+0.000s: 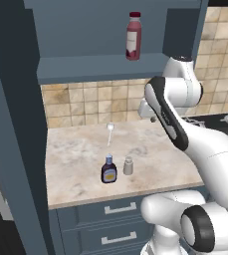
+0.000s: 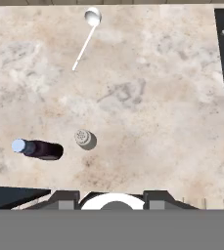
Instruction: Pick the shaker and condiment bottle from the counter and place them in the cabinet.
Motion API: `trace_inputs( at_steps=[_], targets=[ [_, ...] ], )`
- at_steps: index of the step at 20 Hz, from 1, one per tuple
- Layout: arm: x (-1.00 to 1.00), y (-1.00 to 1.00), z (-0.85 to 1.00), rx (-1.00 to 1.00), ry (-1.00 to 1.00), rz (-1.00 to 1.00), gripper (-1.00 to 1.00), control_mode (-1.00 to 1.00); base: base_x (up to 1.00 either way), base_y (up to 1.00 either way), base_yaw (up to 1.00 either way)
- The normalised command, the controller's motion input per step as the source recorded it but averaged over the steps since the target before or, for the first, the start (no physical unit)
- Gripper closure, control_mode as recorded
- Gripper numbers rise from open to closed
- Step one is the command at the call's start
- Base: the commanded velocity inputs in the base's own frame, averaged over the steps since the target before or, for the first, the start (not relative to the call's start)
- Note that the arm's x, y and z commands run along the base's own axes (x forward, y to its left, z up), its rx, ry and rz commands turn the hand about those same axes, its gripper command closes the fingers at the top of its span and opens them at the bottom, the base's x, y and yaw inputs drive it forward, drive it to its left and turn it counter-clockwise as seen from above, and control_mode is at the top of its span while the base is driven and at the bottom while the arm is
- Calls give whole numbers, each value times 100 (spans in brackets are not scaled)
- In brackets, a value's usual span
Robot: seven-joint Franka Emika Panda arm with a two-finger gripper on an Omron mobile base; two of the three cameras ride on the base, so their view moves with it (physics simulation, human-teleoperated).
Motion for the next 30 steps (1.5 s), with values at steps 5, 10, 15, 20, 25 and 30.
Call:
trace_inputs(
  at_steps=[5,10,15,20,25,30],
  targets=[
    [-4,-1,0,0,-1,0,-100,-100,0,0,0],
    [-26,-4,-6,0,-4,4,-100,-100,0,0,0],
    [-26,0,-18,4,-4,10,-100,-100,0,0,0],
    [-14,0,-33,8,-4,15,-100,-100,0,0,0],
    [0,0,-37,3,0,17,-100,-100,0,0,0],
    [0,-2,-45,-4,-1,16,-100,-100,0,0,0]
  ],
)
